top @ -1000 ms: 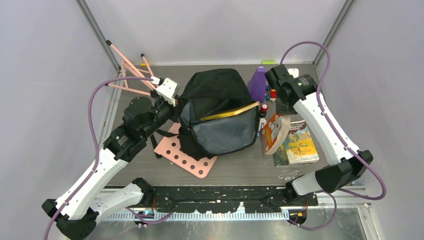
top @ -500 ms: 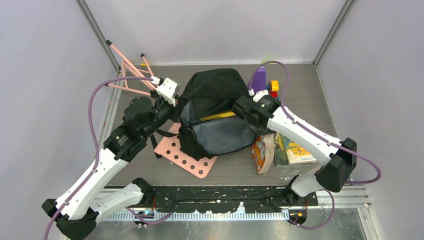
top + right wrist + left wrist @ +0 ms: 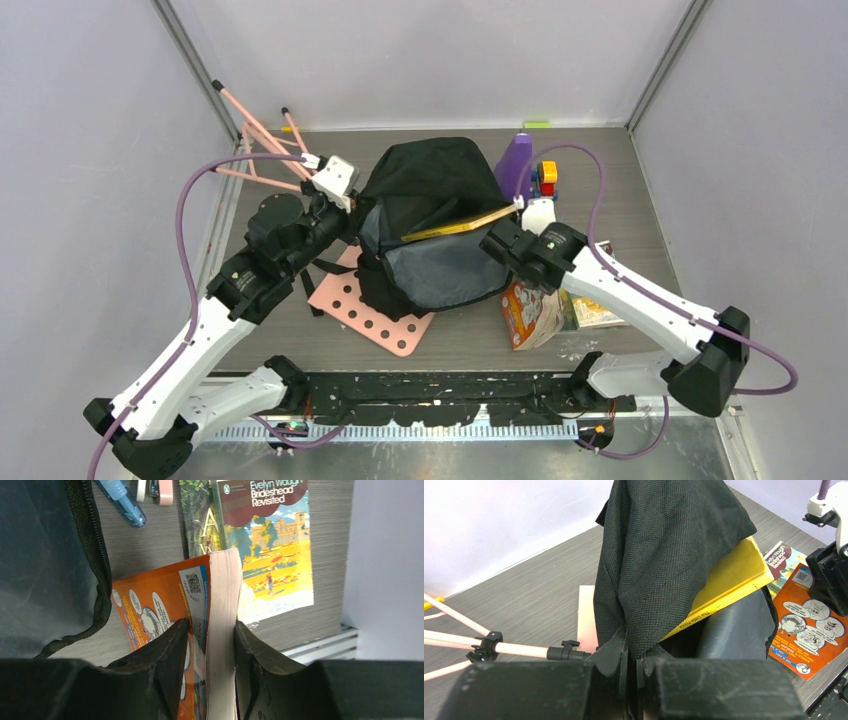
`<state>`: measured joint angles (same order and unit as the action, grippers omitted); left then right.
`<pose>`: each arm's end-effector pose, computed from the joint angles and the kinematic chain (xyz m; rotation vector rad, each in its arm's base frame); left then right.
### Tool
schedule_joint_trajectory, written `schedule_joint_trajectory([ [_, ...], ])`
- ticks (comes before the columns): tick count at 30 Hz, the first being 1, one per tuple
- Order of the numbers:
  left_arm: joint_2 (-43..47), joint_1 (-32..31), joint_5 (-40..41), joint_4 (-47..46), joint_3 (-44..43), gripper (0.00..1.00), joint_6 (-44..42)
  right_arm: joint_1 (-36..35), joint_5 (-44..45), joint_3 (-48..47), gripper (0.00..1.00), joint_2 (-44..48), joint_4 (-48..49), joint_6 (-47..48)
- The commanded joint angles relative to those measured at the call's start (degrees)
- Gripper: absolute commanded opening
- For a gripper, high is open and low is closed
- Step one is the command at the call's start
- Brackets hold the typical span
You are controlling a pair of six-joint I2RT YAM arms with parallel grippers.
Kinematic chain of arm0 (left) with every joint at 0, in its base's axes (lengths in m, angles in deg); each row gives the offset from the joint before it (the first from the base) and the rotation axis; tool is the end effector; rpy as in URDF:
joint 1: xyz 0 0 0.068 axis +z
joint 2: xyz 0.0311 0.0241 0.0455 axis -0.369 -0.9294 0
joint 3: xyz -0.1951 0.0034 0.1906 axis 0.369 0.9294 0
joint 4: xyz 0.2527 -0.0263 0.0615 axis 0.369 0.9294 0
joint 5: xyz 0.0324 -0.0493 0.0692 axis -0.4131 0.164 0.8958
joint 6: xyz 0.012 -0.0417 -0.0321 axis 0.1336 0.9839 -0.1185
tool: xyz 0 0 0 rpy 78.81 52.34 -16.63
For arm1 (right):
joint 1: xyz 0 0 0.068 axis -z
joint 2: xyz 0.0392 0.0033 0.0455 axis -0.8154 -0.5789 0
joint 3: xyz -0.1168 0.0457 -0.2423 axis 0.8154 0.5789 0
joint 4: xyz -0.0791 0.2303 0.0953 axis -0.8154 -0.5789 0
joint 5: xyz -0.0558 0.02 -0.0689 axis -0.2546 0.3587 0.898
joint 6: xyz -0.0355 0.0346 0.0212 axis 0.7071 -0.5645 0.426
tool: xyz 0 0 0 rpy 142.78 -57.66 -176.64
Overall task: Pack the student bag
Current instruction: Pick up the book from the center of the board.
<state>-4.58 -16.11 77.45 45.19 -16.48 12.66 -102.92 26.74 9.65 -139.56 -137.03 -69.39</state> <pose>0.1503 -0.1141 0.4155 0.5020 1.6374 -0.4635 0.1568 0.1407 0.3044 -0.0673 2.4706 -0.5078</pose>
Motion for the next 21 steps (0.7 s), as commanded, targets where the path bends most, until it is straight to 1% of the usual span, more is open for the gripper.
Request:
schedule_joint_trajectory([
  [1,1.40,0.00,-0.32,-2.72,-1.01,0.00,0.23,-0.66,-14.35,5.54,0.45,2.18,13.86,-6.32],
  [6,1.45,0.00,-0.37,-2.74,-1.00,0.00,0.24,-0.66,-16.62,8.62,0.48,4.64,15.94,-6.76],
  [10,1.47,0.04,-0.37,-2.81,-0.92,0.00,0.24,-0.65,-15.31,9.39,0.49,4.76,15.84,-7.32],
  [11,1.36,0.01,-0.37,-2.81,-0.92,0.00,0.23,-0.59,-14.59,8.58,0.44,4.70,15.17,-7.57],
  [13,1.13,0.00,-0.43,-2.73,-1.04,0.00,0.24,-0.58,-13.36,6.08,0.27,4.57,13.36,-7.65],
  [14,1.08,0.05,-0.45,-2.72,-1.01,0.00,0.24,-0.58,-12.65,5.00,0.11,4.36,11.10,-7.67],
  [15,1.13,0.01,-0.45,-2.72,-1.05,0.00,0.24,-0.62,-10.60,1.97,0.06,3.94,9.38,-7.85],
  [16,1.11,0.00,-0.41,-2.72,-0.93,0.00,0.19,-0.60,-9.38,0.30,0.02,3.65,5.41,-7.85],
  [18,1.02,0.01,-0.09,-2.66,-1.00,0.00,-0.09,-0.70,-6.78,-6.25,0.01,2.72,-0.61,-6.70],
  [21,0.78,0.02,0.04,-2.17,-1.37,0.00,-0.21,-0.66,-4.31,-18.44,0.01,2.73,-6.16,-2.34],
])
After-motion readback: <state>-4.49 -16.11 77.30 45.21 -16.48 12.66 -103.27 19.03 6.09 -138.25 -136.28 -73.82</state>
